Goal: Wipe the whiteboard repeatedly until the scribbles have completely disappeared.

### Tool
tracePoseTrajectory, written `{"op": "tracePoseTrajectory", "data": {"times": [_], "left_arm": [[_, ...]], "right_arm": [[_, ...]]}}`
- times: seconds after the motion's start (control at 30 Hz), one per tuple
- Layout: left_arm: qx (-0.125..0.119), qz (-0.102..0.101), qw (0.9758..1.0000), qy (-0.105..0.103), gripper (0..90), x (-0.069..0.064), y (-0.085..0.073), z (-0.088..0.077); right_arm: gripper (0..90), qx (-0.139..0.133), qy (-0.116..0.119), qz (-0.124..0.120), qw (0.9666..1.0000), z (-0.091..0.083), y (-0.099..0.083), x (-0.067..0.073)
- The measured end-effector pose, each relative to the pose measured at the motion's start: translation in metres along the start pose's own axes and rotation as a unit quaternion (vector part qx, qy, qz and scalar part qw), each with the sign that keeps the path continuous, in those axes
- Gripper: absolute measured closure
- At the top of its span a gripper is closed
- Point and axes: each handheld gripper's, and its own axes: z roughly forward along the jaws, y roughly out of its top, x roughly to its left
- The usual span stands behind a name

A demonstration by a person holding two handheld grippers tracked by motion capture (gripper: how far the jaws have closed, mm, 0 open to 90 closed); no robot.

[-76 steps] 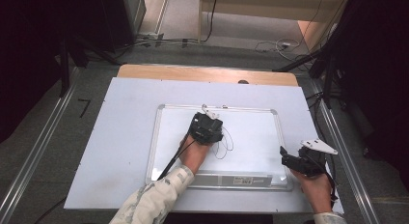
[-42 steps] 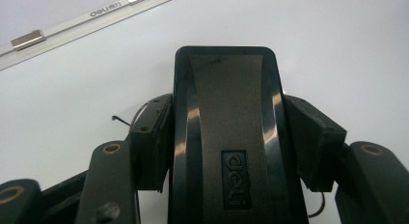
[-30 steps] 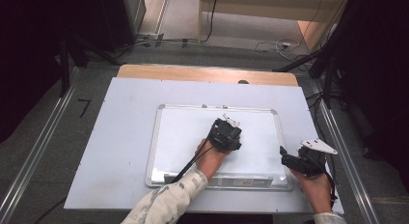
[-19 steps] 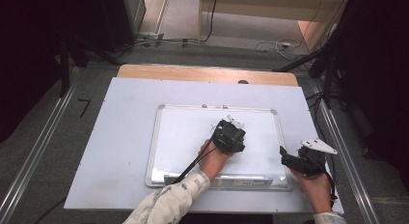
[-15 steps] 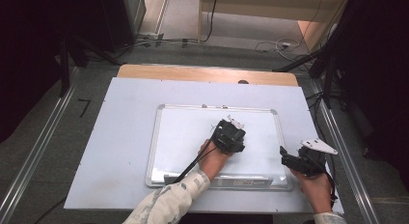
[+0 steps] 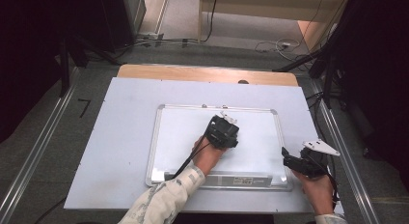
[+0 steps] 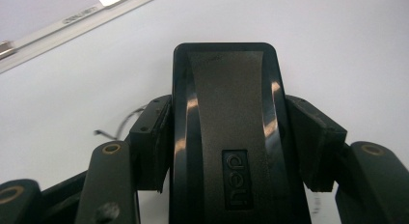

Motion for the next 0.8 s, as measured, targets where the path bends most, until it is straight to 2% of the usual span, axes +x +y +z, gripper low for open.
{"op": "tracePoseTrajectory", "data": {"times": [0.13, 0.37, 0.6, 0.8], "left_arm": [[0.002, -0.013, 0.9999, 0.01, 40.4, 0.014, -0.001, -0.002], [0.001, -0.027, 0.9995, 0.019, 40.4, 0.029, -0.003, -0.004], [0.001, -0.037, 0.9987, 0.035, 40.5, 0.049, -0.003, -0.005], [0.0, -0.05, 0.9976, 0.048, 40.5, 0.06, -0.001, -0.004]], "right_arm": [[14.9, 0.0, -0.001, 0.001, 1.0, 0.0, 0.0, 0.0], [14.8, 0.0, -0.001, 0.001, 1.0, 0.0, 0.0, 0.0], [14.9, 0.0, -0.001, 0.001, 1.0, 0.0, 0.0, 0.0], [14.9, 0.0, -0.001, 0.001, 1.0, 0.0, 0.0, 0.0]]}}
